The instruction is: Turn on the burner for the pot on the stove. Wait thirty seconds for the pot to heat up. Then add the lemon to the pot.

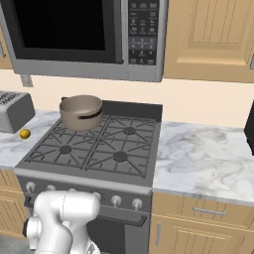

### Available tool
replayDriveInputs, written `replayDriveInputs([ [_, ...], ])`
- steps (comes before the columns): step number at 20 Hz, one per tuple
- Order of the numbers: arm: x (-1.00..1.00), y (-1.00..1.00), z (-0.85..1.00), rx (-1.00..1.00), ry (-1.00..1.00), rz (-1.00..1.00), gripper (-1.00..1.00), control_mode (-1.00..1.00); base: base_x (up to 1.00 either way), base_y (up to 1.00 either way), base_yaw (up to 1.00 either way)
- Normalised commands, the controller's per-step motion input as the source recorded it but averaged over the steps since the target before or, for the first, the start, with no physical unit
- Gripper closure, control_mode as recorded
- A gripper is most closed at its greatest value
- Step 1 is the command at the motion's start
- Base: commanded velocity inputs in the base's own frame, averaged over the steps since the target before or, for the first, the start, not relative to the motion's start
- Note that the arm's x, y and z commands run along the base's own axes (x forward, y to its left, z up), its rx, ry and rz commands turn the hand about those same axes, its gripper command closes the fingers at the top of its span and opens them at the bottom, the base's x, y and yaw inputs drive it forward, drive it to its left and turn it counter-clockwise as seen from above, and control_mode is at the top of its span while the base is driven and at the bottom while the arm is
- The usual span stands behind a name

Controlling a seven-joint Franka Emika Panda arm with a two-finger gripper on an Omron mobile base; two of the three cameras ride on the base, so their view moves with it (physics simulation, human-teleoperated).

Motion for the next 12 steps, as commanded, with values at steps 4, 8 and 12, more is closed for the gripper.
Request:
replayDriveInputs([
  [4, 0.0, 0.0, 0.19, -0.7, 0.27, 0.34, 1.0, -1.0, 0.0, 0.0, 0.0],
  [8, 0.0, 0.0, 0.02, -0.66, 0.42, 0.32, 1.0, -1.0, 0.0, 0.0, 0.0],
  [12, -0.01, 0.02, 0.14, -0.56, 0.39, 0.25, -1.0, -1.0, 0.0, 0.0, 0.0],
])
